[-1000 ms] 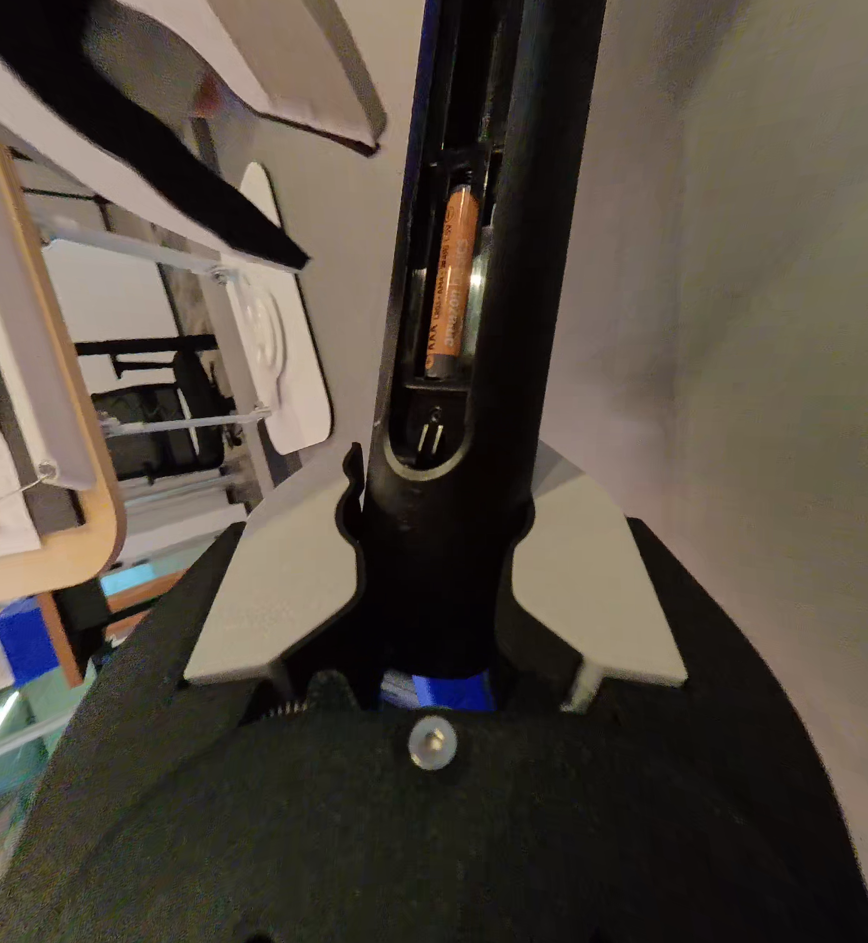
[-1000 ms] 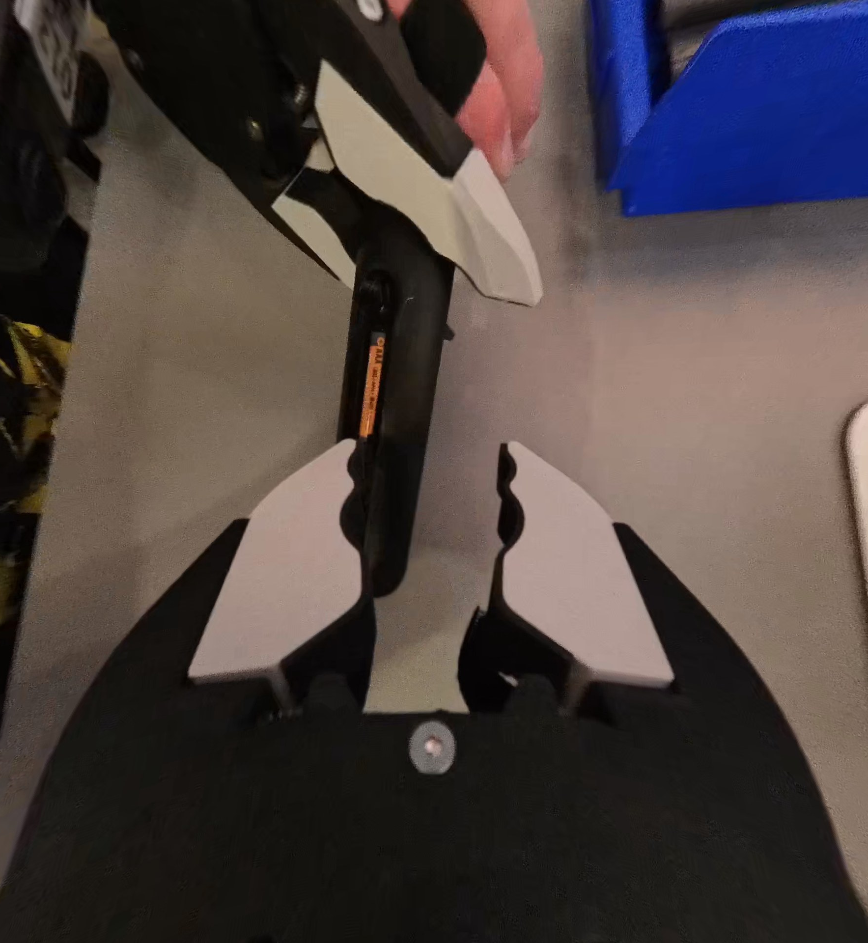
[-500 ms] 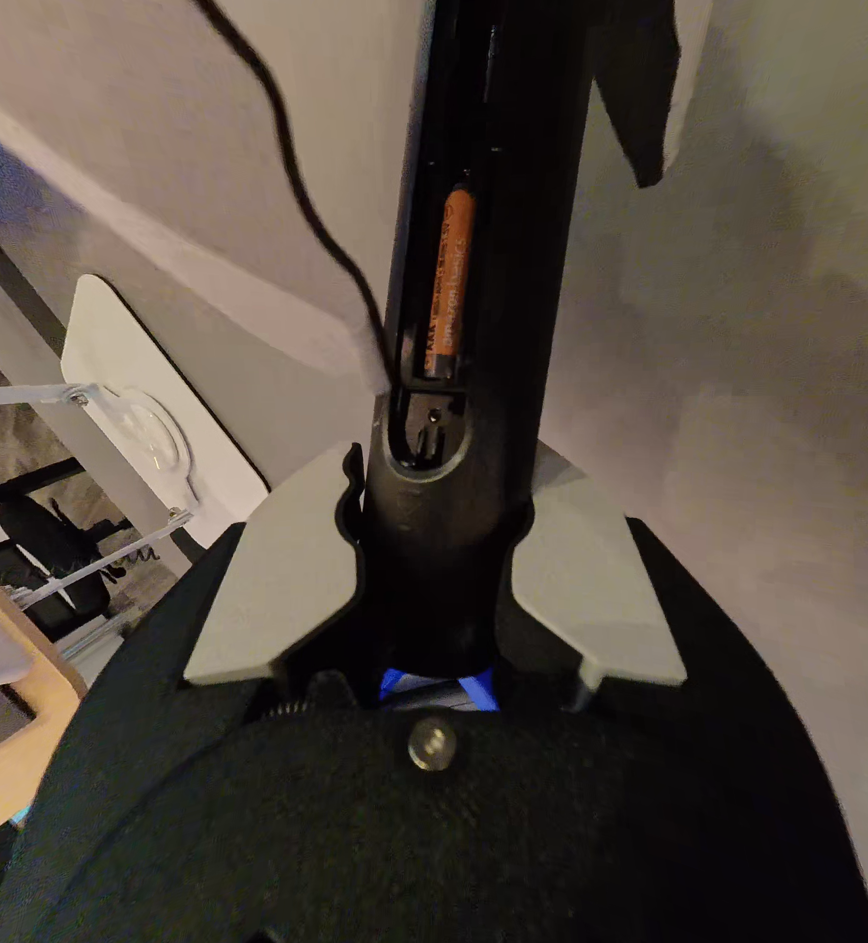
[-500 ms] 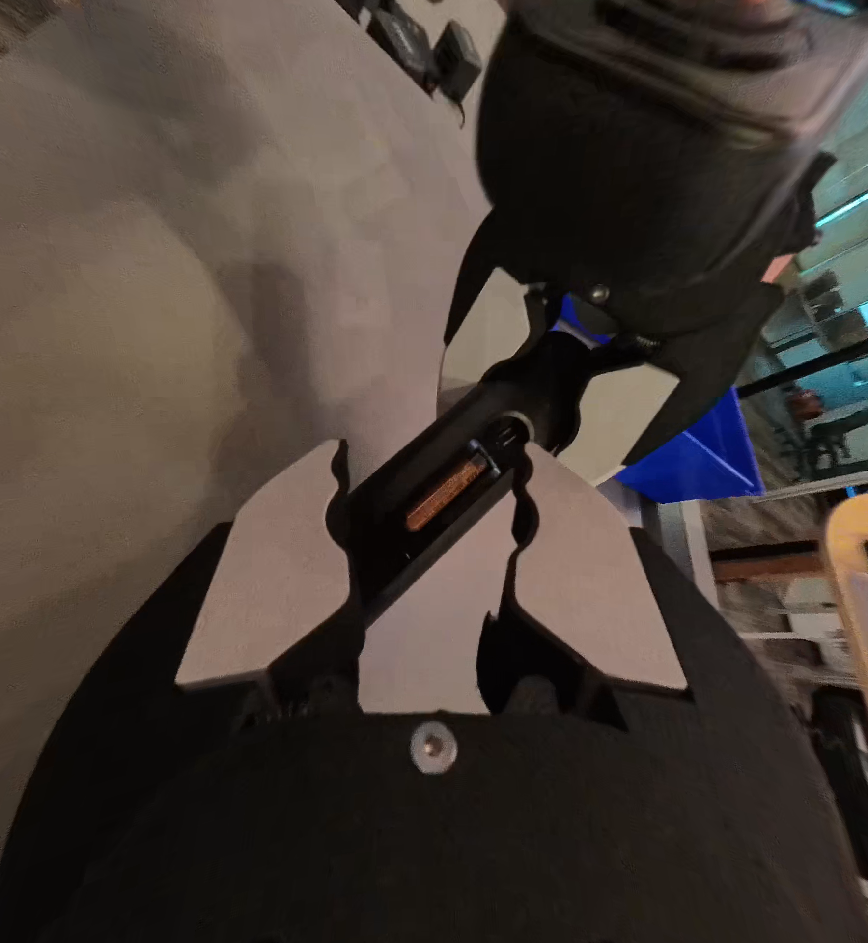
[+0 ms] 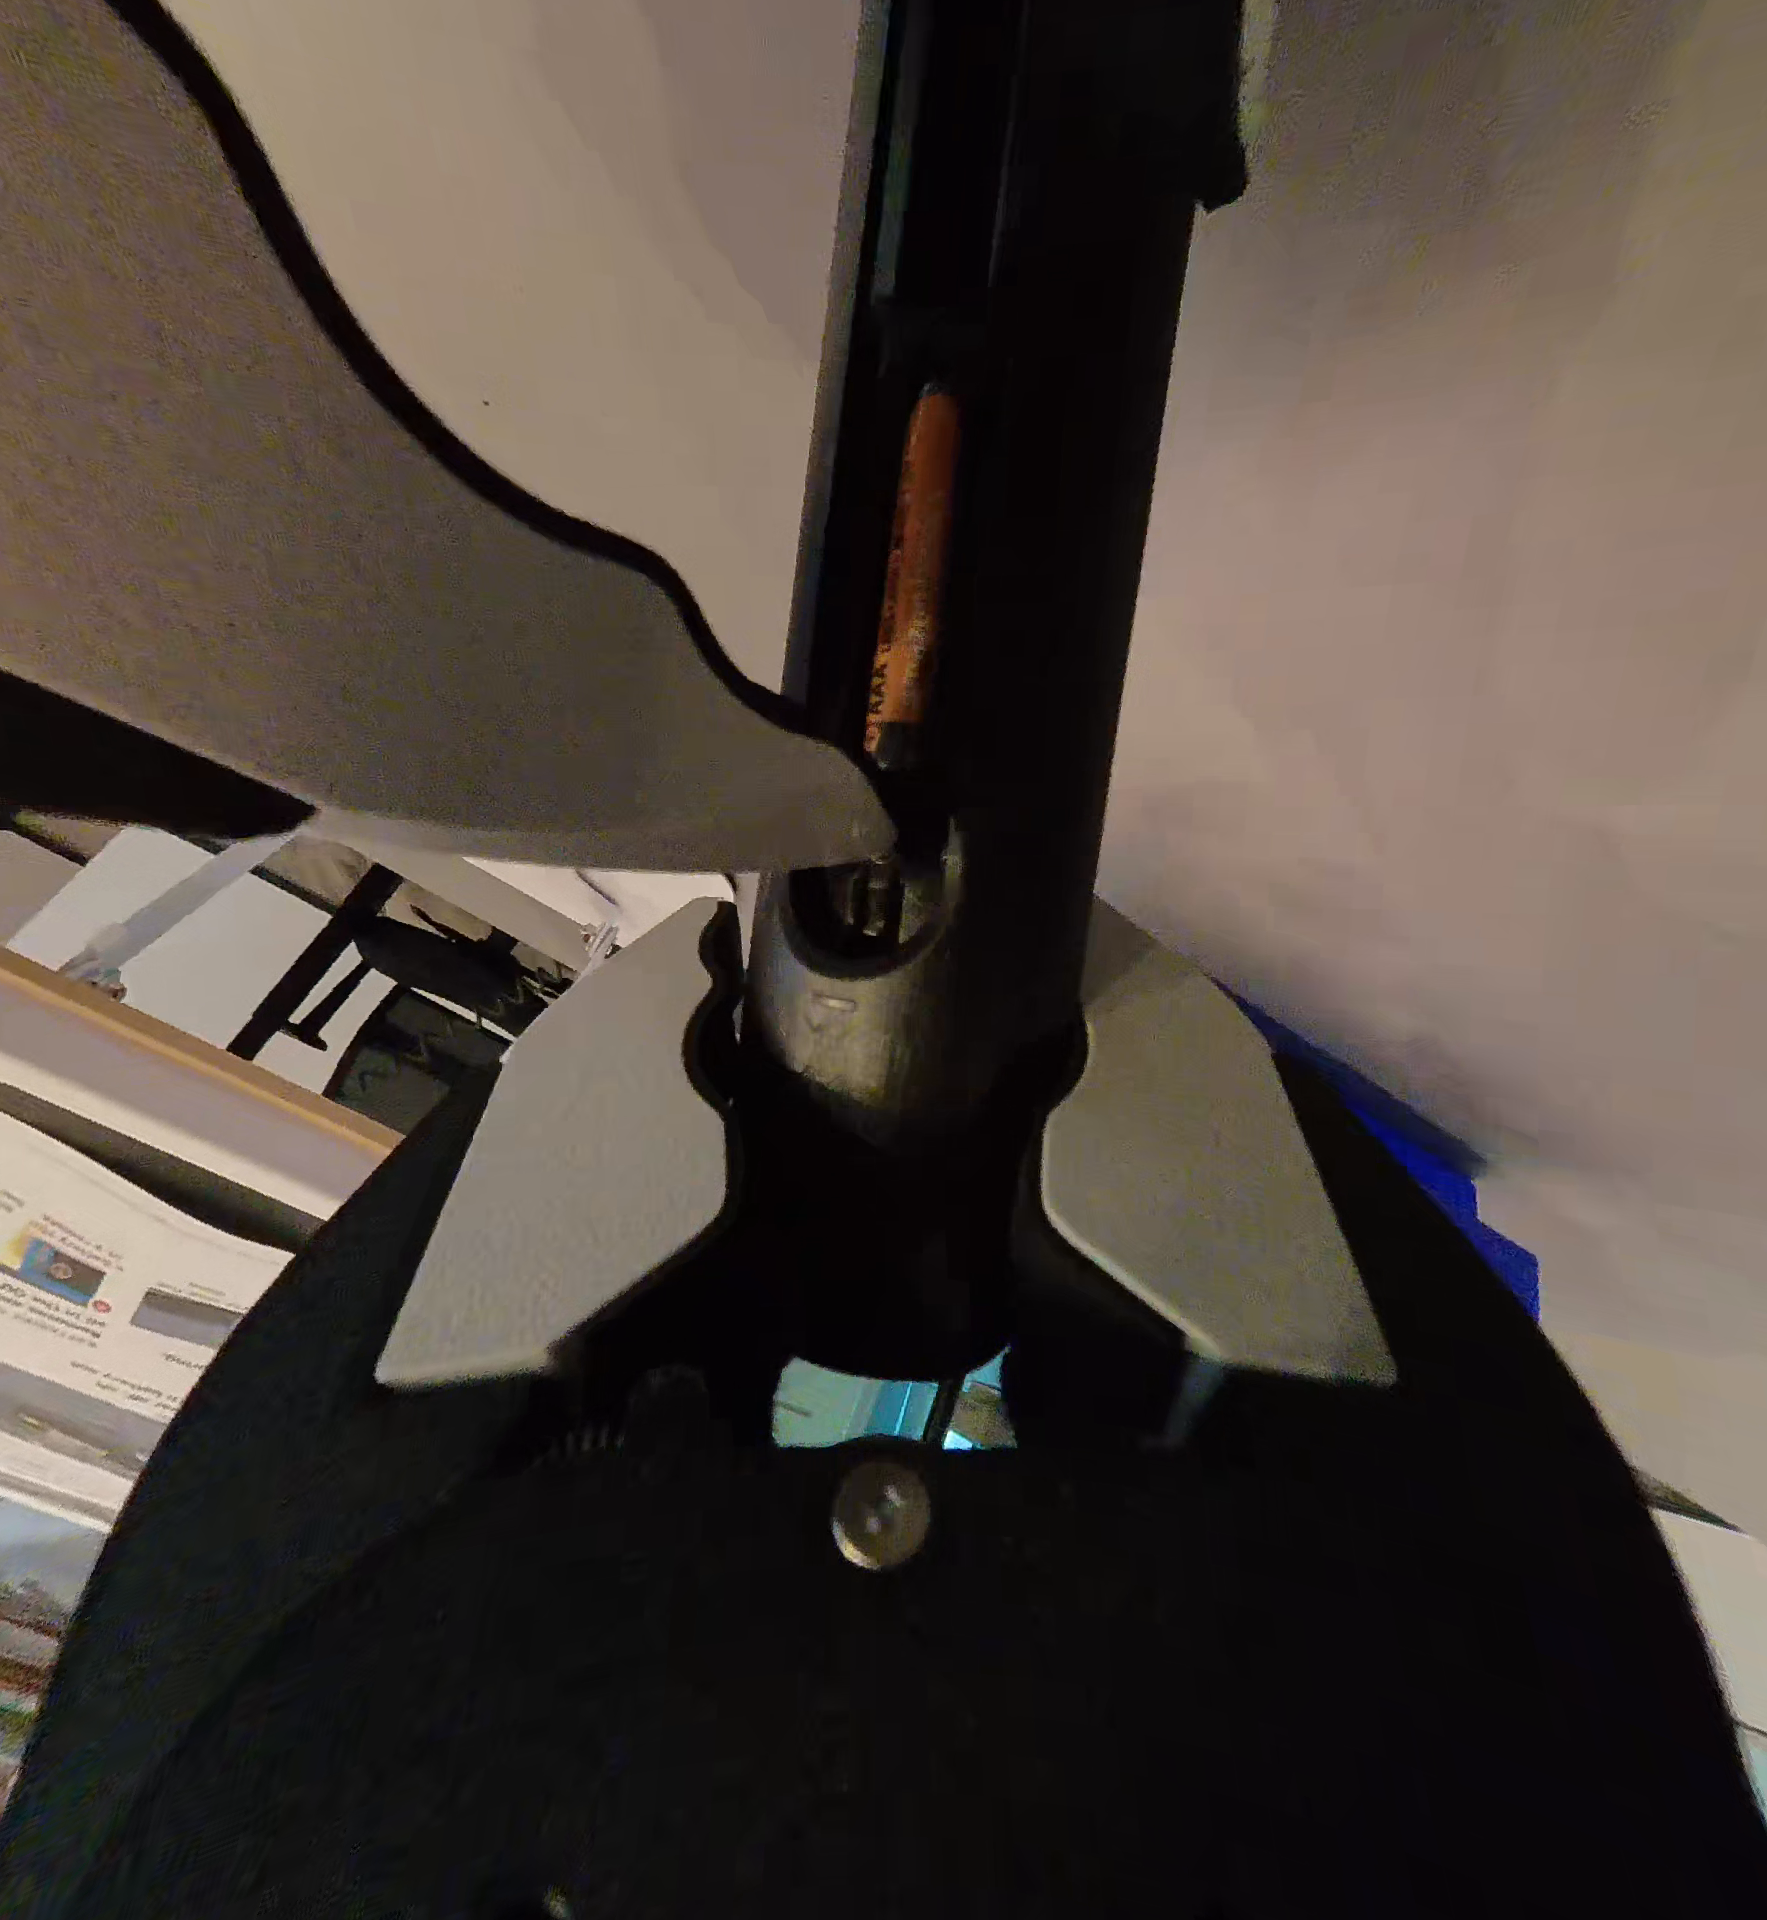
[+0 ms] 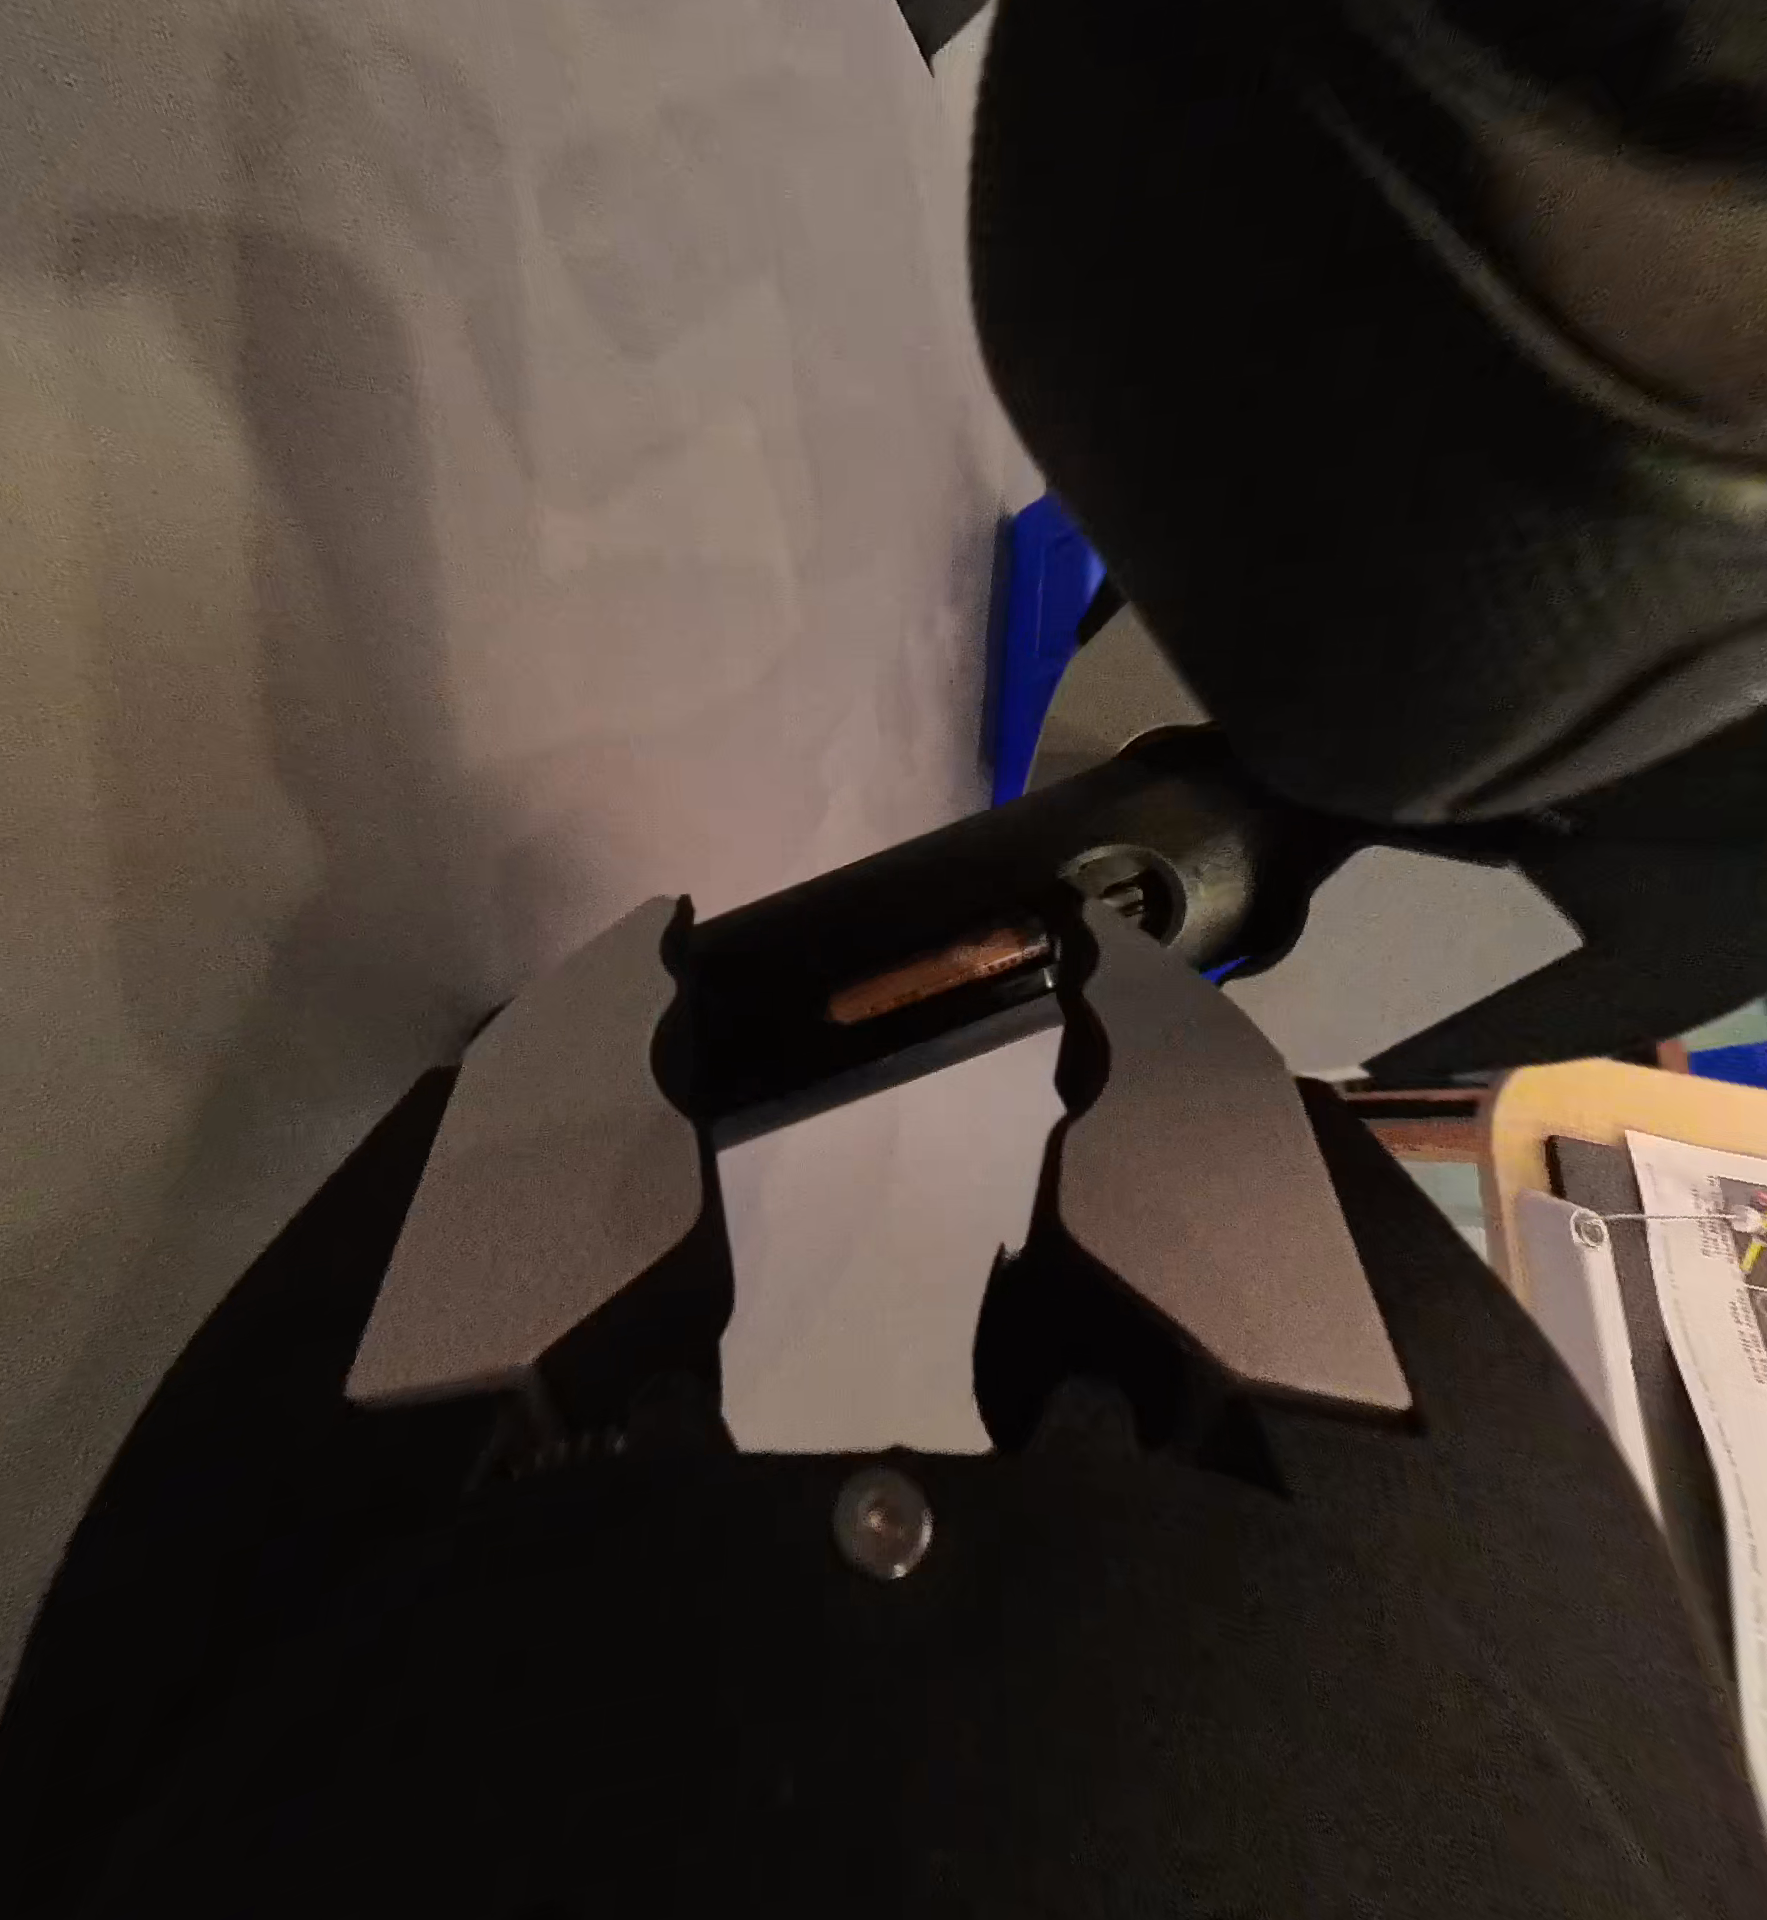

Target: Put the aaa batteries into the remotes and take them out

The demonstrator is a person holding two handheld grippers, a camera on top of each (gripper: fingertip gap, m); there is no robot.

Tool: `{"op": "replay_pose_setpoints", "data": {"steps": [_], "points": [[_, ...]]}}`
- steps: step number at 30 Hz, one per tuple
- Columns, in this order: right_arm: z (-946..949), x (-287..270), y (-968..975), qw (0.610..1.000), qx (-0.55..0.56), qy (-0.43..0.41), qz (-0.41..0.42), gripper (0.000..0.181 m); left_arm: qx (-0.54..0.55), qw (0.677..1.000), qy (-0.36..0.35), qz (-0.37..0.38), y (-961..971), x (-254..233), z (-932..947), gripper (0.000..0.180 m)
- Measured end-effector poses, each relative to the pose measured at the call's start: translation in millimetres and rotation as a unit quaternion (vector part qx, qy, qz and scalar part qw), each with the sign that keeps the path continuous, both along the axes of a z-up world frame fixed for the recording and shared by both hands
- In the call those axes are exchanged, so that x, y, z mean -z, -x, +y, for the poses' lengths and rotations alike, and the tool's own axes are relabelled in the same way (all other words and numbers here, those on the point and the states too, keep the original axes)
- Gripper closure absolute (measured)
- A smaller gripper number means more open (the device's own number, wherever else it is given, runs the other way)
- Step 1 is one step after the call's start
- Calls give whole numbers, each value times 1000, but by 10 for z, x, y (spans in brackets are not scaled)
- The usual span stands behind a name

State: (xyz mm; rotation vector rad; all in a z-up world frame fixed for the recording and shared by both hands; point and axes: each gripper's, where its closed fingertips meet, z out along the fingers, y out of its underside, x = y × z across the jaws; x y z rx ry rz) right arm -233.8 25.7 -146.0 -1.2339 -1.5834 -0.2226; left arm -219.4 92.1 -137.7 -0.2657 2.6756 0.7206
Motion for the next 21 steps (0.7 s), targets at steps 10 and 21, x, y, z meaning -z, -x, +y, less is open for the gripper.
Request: {"op": "replay_pose_setpoints", "data": {"steps": [10,21], "points": [[-52,-40,-71,998,1,-58,16,120,38,995,-73,52,-92,-92,-59,124],[-143,-71,-119,992,6,-128,14,116,43,992,-91,73,-188,-133,-131,125]]}}
